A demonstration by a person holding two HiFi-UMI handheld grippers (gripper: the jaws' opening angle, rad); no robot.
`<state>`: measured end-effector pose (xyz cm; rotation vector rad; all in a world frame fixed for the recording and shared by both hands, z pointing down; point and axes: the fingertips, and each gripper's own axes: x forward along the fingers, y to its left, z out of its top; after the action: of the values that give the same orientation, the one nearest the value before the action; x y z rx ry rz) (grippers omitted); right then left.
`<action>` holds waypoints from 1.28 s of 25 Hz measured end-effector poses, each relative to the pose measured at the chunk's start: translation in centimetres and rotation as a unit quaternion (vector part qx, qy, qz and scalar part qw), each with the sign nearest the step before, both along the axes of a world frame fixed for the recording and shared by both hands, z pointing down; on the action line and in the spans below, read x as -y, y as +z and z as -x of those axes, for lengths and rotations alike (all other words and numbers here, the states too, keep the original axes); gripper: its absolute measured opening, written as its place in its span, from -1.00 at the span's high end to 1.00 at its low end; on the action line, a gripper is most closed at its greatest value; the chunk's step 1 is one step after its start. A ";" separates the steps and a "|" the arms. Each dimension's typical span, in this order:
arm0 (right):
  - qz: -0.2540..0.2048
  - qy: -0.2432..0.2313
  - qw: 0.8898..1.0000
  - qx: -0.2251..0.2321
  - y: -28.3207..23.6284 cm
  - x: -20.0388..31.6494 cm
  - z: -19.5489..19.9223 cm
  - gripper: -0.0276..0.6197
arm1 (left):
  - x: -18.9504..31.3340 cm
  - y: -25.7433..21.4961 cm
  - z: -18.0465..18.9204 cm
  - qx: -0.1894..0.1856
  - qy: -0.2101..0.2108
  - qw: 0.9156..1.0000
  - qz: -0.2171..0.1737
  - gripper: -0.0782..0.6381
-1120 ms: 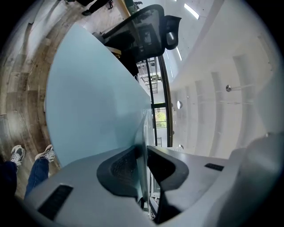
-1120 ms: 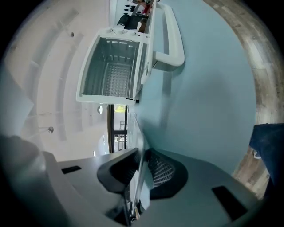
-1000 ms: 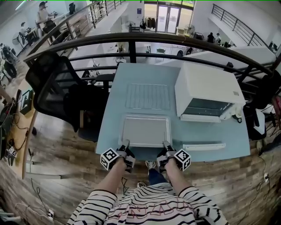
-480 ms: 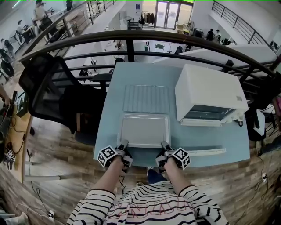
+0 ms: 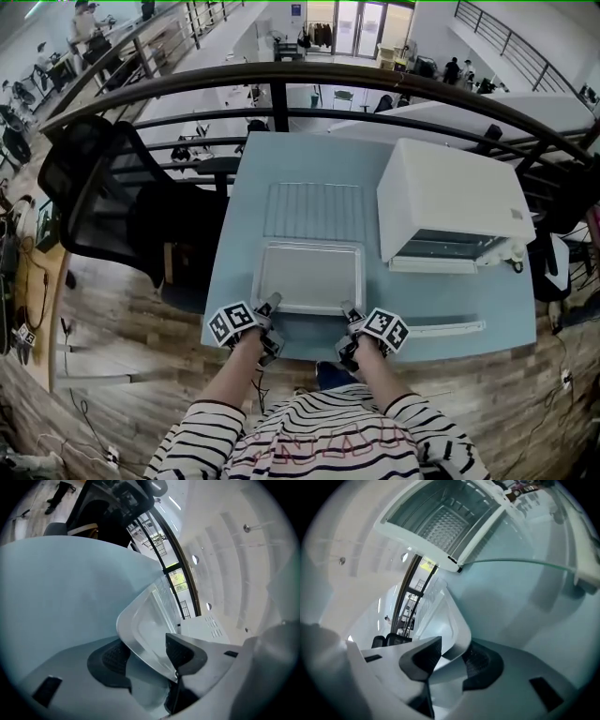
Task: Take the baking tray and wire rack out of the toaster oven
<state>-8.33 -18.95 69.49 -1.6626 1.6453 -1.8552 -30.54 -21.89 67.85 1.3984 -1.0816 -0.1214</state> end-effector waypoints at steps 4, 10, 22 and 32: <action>-0.007 -0.064 0.998 -0.017 -0.7 0.3 1.0 0.21 | 0.2 -0.5 -0.1 0.040 0.022 0.999 -0.009 0.01; -0.007 -0.130 0.991 -0.025 -1.2 -0.1 1.8 0.06 | 0.3 -0.7 1.0 0.121 0.048 0.991 -0.016 -0.18; 0.015 -0.291 0.957 -0.008 -1.6 -2.8 3.2 -0.01 | -0.2 -0.7 0.9 0.162 0.086 0.983 -0.029 -0.20; 0.057 -0.448 0.889 -0.072 -0.9 -5.3 3.5 -0.01 | -0.7 -0.5 1.3 0.183 0.103 0.977 -0.039 -0.20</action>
<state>-11.87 -13.66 68.60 -1.1460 2.7316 -2.2294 -31.81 -21.18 67.37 1.6363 -1.2328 0.2568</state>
